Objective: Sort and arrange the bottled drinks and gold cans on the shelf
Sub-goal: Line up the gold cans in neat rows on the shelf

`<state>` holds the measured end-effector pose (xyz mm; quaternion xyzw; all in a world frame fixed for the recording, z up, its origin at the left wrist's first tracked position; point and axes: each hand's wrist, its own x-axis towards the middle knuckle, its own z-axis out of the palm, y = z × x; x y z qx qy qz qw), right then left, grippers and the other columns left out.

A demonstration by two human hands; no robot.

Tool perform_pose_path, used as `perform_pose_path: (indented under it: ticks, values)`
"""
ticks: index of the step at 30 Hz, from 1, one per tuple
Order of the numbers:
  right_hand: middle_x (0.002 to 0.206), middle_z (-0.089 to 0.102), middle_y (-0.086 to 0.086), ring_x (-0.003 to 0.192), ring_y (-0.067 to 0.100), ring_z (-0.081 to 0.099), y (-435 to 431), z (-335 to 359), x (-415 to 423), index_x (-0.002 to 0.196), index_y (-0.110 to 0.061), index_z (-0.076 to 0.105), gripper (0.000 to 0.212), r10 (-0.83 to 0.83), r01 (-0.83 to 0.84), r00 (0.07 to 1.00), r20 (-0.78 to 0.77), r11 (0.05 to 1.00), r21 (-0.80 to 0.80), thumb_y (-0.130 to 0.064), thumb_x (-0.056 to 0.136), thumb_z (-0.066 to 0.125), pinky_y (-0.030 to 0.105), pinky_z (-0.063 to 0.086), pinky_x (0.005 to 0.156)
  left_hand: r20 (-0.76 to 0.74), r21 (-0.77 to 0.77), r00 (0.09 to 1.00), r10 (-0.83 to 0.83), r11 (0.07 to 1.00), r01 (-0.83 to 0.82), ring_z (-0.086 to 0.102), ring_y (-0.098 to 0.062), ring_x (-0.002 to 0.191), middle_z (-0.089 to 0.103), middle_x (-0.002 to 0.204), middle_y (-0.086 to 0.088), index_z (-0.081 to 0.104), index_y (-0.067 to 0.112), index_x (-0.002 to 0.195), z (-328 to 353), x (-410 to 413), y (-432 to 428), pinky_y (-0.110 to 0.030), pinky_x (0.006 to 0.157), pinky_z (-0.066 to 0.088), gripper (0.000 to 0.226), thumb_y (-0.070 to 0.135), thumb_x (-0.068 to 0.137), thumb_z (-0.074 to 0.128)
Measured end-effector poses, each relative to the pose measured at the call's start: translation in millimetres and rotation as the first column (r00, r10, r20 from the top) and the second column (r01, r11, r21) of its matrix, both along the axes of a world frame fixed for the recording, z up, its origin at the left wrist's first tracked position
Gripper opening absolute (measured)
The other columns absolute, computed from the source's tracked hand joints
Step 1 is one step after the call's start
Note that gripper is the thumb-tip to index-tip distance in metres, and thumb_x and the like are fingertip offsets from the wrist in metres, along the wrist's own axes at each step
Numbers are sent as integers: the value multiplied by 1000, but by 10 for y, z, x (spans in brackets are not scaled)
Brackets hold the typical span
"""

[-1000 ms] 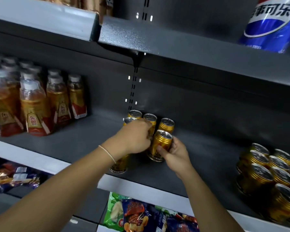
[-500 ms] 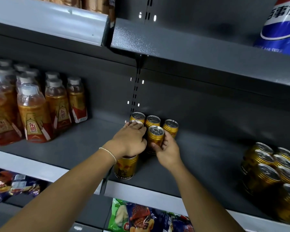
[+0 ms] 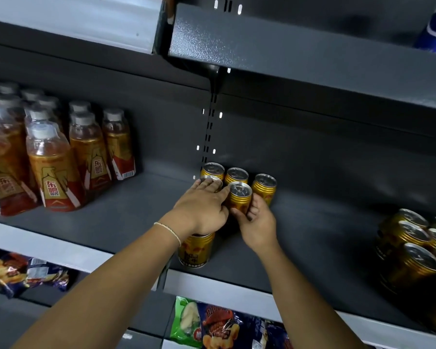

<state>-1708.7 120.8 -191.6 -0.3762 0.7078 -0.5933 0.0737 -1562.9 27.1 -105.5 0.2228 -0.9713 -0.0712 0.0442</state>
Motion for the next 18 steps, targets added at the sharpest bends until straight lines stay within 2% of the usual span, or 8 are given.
perform_pose_path:
  ticks: [3,8,18]
  values:
    - [113,70,-7,103,8,68,5,-11,23,120,-35,57,52,4,-4,1000,4,1000,-6,-17,78,82,36,55,95,0,1,1000,1,1000,-1,-4,-22,150,2,164,-7,6,19,156,1,-6,-7,-36,122,-4,65,40,98,28]
    - [118,69,-4,108,10,66,-9,-12,46,134,-17,55,59,-4,5,1000,-24,1000,19,-19,81,80,39,53,98,-3,11,1000,7,1000,-7,-3,-22,150,3,164,-7,7,16,156,-8,-5,-11,-36,122,-4,66,40,98,29]
    - [119,69,-7,109,8,66,27,13,65,134,-21,54,58,-11,13,999,-45,998,61,-25,81,80,39,53,99,13,11,1000,12,1000,-12,-3,-22,150,3,164,-7,6,19,156,12,-2,11,-37,122,-3,65,40,98,28]
